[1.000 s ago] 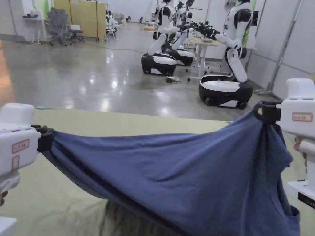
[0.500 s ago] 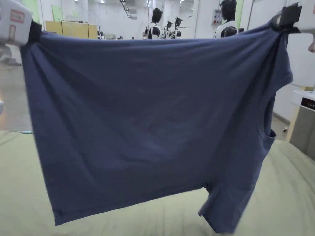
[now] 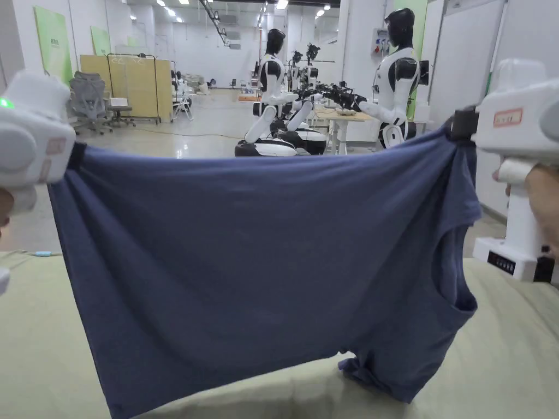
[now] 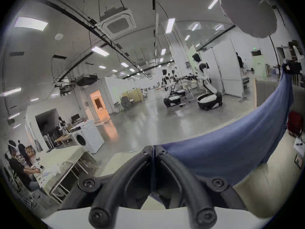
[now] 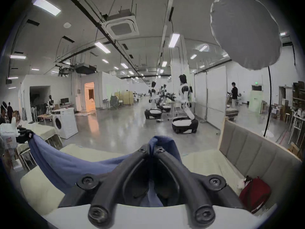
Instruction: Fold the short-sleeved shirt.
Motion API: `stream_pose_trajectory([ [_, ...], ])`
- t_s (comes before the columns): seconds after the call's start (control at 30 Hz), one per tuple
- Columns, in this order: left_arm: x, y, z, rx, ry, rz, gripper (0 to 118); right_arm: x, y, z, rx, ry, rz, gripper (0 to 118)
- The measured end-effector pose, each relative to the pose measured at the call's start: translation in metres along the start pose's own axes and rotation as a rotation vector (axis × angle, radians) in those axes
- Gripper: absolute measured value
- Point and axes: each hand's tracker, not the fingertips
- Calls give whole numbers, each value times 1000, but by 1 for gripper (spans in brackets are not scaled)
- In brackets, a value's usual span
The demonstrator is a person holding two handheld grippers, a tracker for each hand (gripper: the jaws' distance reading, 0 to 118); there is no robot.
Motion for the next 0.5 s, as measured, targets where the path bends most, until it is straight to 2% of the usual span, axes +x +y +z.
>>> stream_pose_trajectory([
  [0.23,6,-44,24,-51,-64,58,0,9,-37,26,-46,31,-33,7],
  [0.33,6,-62,58,-63,-99,81,0,11,-53,69,-53,47,-33,7],
  [0.5,13,-111,128,-118,-161,24,0,14,-104,153,-114,87,-38,7],
])
